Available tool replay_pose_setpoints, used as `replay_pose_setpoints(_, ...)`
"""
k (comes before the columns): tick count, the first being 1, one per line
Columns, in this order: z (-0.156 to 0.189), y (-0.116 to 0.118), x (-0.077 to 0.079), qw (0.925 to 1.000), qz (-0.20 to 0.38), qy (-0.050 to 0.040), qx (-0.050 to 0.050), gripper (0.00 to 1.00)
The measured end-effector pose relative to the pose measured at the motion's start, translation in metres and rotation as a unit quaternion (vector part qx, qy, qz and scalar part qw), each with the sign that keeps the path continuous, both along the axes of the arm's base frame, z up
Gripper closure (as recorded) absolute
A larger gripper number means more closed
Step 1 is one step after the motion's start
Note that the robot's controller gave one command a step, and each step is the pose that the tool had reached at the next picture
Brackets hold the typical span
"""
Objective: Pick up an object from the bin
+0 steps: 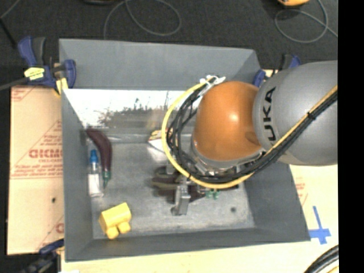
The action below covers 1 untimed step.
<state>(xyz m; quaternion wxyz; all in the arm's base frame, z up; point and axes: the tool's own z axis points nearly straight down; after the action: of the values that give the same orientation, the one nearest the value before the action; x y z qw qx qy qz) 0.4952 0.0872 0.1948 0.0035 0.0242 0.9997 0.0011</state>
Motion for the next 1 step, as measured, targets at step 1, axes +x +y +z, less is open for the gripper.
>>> replay_pose_setpoints(1,-0.0373,-0.0148,-0.0003,0.9997,-0.024,0.003,0.0,0.0)
